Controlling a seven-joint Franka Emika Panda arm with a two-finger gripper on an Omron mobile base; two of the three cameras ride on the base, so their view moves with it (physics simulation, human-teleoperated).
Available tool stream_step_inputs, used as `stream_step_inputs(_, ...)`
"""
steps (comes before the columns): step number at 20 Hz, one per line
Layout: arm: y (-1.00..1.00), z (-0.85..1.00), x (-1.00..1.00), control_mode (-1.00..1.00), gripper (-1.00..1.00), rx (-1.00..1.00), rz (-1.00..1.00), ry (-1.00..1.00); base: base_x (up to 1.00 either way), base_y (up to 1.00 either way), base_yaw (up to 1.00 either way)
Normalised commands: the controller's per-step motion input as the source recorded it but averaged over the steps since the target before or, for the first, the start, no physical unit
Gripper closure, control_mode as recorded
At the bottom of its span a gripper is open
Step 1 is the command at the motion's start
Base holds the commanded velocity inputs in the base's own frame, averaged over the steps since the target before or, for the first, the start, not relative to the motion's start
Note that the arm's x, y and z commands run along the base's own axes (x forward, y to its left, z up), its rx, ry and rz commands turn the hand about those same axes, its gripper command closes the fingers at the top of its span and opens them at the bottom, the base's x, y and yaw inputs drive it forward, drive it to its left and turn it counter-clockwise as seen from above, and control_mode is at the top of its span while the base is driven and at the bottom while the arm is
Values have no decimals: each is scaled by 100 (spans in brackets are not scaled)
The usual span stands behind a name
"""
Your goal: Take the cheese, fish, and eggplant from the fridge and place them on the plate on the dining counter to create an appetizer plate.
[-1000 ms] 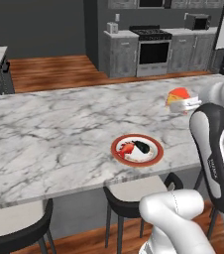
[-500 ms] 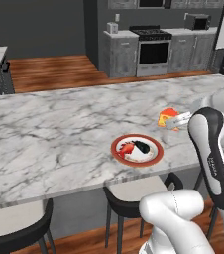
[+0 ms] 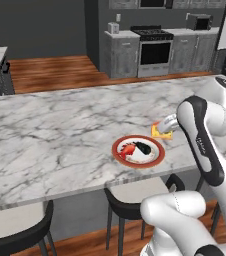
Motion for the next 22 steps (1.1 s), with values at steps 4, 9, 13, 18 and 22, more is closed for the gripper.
stream_step_inputs(4,0,-57,14,-100,100,0,5,10,0,0,0)
stream_step_inputs(9,0,-51,6,-100,100,0,2,2,0,0,0)
stream_step_inputs(13,0,-48,1,-100,100,0,0,0,0,0,0)
stream_step_inputs(18,0,-44,20,-100,100,0,0,0,0,0,0)
stream_step_inputs(22,0,-36,39,-100,100,0,0,0,0,0,0)
